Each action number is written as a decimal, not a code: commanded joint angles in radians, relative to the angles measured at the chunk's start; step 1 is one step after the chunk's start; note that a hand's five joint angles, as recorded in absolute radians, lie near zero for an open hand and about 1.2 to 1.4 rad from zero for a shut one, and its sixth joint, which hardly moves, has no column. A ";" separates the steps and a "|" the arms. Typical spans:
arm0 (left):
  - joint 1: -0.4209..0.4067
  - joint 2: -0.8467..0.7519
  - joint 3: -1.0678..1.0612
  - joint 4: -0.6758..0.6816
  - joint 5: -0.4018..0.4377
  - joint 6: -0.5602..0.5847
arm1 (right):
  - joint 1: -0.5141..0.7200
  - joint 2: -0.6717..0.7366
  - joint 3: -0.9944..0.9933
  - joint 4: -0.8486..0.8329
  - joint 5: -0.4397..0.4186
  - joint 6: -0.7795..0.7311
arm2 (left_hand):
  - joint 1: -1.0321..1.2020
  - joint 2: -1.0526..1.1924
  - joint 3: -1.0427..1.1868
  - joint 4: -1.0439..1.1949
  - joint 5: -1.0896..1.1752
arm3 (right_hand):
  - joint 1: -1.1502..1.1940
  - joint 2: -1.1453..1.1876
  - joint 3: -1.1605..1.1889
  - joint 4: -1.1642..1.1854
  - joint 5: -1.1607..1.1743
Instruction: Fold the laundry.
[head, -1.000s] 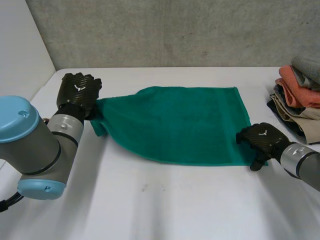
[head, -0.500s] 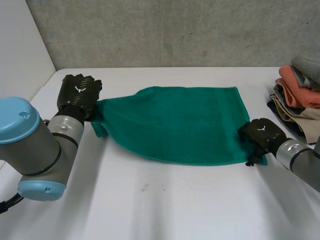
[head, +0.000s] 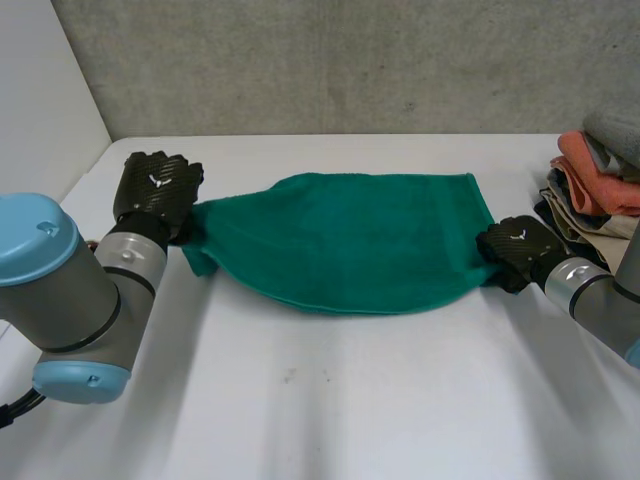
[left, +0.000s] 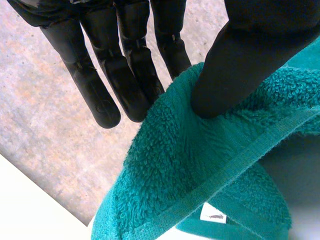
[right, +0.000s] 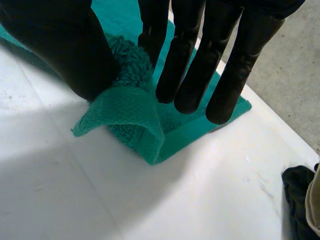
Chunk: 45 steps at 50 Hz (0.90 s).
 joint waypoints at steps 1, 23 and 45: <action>0.006 0.021 -0.003 -0.191 -0.006 0.009 | -0.001 -0.143 0.042 0.092 0.039 -0.011 | 0.252 0.197 0.202 0.194 0.245 | 0.405 0.222 0.212 0.209 0.235; 0.009 0.070 -0.121 -0.515 -0.011 0.266 | -0.084 -0.435 0.251 0.598 0.236 -0.493 | 0.252 0.197 0.202 0.194 0.245 | 0.405 0.222 0.212 0.209 0.235; 0.032 -0.191 0.775 0.066 -0.111 0.291 | 0.177 -0.273 -0.458 -0.254 0.418 -0.120 | 0.252 0.197 0.202 0.194 0.245 | 0.405 0.222 0.212 0.209 0.235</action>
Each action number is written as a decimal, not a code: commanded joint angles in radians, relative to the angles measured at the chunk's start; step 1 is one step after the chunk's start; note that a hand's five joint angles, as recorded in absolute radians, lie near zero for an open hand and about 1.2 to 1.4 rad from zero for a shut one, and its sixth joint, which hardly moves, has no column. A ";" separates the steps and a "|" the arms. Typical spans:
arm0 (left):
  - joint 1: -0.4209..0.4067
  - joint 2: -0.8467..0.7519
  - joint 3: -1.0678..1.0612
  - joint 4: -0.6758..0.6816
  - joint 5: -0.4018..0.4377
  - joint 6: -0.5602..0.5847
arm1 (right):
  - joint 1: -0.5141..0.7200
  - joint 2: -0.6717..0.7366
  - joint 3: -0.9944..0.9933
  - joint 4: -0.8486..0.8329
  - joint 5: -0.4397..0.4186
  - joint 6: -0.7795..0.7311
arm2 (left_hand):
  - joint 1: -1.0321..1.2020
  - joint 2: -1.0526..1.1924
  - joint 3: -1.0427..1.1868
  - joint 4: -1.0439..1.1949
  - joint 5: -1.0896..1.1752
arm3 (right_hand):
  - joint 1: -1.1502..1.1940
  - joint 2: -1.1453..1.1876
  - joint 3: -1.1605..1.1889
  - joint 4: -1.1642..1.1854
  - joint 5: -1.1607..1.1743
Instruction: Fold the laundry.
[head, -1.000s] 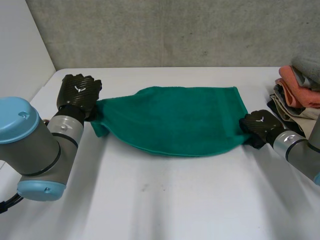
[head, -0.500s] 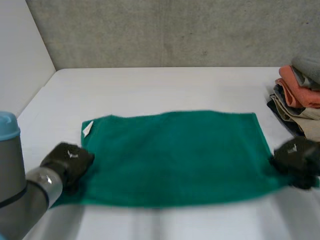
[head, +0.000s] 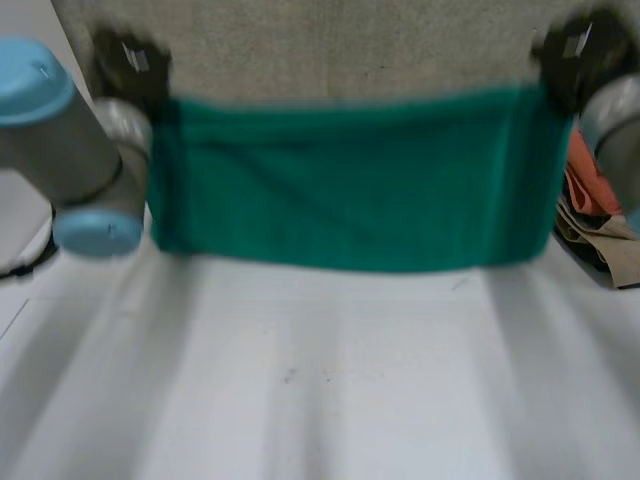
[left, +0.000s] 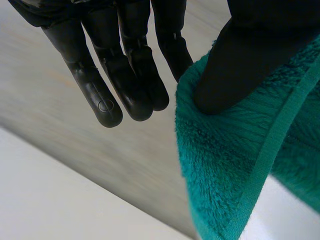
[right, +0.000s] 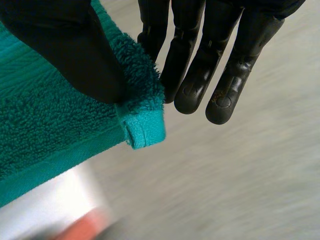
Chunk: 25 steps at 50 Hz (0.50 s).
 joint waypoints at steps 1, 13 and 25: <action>0.013 0.046 0.078 0.269 0.001 -0.025 | 0.006 -0.033 -0.024 -0.340 0.012 0.060 | 0.252 0.196 0.201 0.193 0.245 | 0.405 0.222 0.211 0.205 0.227; 0.047 0.052 -0.220 0.231 0.041 -0.134 | 0.049 0.005 0.160 -0.321 -0.001 0.066 | 0.252 0.196 0.201 0.193 0.245 | 0.405 0.222 0.211 0.205 0.227; 0.035 -0.090 -0.454 0.225 0.092 -0.153 | 0.046 0.163 0.342 -0.183 -0.001 0.063 | 0.252 0.196 0.201 0.193 0.245 | 0.405 0.222 0.211 0.205 0.227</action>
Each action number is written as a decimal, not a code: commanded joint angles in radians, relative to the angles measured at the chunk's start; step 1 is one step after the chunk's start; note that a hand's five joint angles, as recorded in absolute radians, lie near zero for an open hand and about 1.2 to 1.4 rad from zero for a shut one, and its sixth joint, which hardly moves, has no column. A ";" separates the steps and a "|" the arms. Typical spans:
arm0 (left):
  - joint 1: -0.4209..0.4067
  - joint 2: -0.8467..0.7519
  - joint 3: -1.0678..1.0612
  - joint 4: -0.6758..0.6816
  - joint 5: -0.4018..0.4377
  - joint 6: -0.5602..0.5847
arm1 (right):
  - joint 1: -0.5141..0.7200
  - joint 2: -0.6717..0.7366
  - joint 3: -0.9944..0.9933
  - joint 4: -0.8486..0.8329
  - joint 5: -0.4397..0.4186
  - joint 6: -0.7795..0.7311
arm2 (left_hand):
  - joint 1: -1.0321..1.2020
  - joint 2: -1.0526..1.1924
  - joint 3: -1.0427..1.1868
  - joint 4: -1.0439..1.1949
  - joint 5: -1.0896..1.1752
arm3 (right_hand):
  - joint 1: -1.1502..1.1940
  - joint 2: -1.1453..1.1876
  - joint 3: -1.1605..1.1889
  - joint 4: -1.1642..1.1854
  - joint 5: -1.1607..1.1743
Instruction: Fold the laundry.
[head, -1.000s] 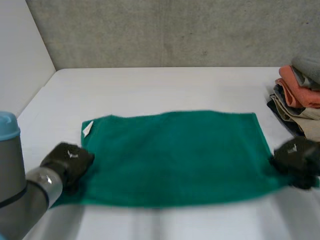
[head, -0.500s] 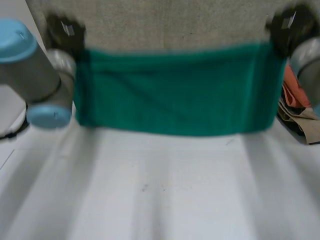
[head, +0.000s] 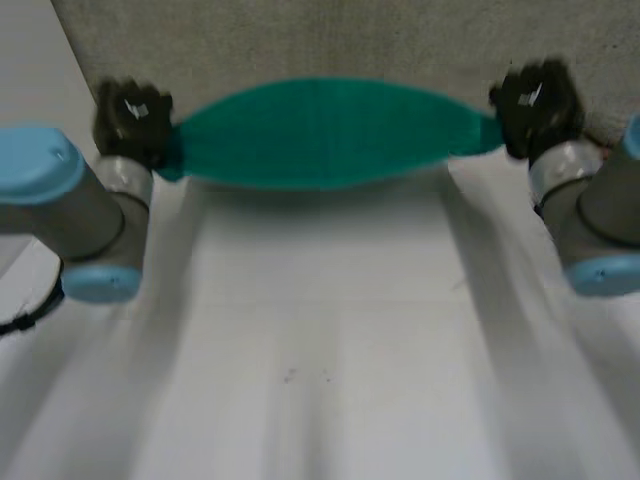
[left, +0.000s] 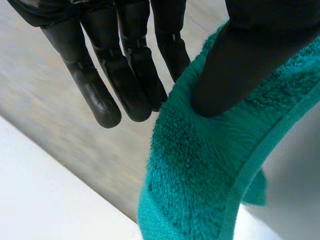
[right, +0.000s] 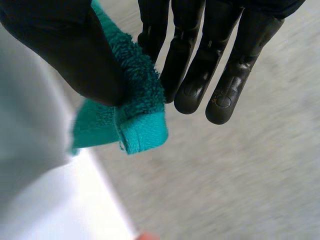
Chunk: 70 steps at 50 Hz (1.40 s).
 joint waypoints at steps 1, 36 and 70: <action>-0.012 -0.097 -0.147 -0.012 0.015 0.006 | -0.009 0.091 0.095 0.136 0.003 -0.006 | 0.252 0.196 0.201 0.193 0.245 | 0.405 0.222 0.211 0.205 0.227; -0.058 -0.025 -0.189 -0.330 -0.069 0.305 | -0.056 0.004 0.175 0.480 0.004 -0.214 | 0.252 0.196 0.201 0.193 0.245 | 0.405 0.222 0.211 0.205 0.227; -0.057 -0.119 -0.061 -0.044 -0.043 0.308 | -0.001 0.247 -0.149 0.193 0.046 -0.035 | -0.970 -1.026 -1.021 -1.028 -0.976 | -0.817 -1.000 -1.010 -1.017 -0.995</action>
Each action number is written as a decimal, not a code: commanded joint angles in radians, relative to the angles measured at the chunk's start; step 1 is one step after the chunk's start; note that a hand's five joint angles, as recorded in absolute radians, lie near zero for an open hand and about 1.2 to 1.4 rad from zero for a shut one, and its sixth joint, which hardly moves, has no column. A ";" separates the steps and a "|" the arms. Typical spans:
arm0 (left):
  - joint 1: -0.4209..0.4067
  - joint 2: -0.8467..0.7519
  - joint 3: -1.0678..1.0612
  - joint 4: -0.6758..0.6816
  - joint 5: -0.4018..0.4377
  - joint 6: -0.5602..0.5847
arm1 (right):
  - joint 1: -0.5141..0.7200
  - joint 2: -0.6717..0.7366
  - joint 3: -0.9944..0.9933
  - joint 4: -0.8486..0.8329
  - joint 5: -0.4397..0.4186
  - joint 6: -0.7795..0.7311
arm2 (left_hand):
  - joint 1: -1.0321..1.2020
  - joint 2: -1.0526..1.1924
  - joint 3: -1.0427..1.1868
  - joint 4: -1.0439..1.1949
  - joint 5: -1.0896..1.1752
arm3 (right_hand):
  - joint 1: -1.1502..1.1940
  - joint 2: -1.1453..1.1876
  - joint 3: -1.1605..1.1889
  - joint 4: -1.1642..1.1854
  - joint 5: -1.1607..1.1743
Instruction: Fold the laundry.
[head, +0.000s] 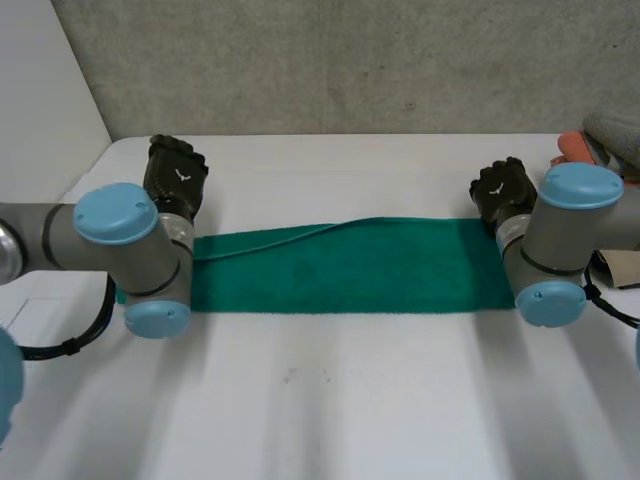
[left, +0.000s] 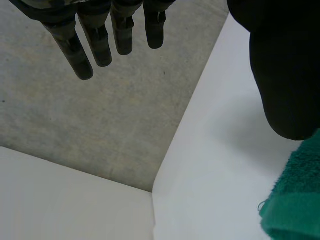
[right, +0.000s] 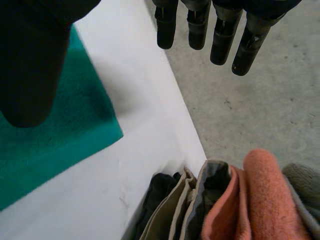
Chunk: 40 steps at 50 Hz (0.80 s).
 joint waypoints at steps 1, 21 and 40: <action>0.012 0.112 -0.148 -0.064 0.090 -0.001 | -0.011 -0.139 0.103 0.015 -0.100 0.137 | -0.016 -0.031 -0.038 -0.029 -0.048 | -0.026 -0.048 -0.040 -0.065 -0.066; 0.141 -0.179 0.174 -0.067 0.241 -0.003 | -0.004 -0.054 0.076 0.021 -0.142 0.140 | 0.014 -0.001 -0.008 0.001 -0.018 | -0.026 -0.048 -0.040 -0.065 -0.066; 0.147 -0.006 0.041 0.009 0.226 -0.222 | -0.037 -0.264 0.315 0.094 -0.159 0.233 | 0.043 0.029 0.022 0.030 0.011 | -0.026 -0.048 -0.040 -0.065 -0.066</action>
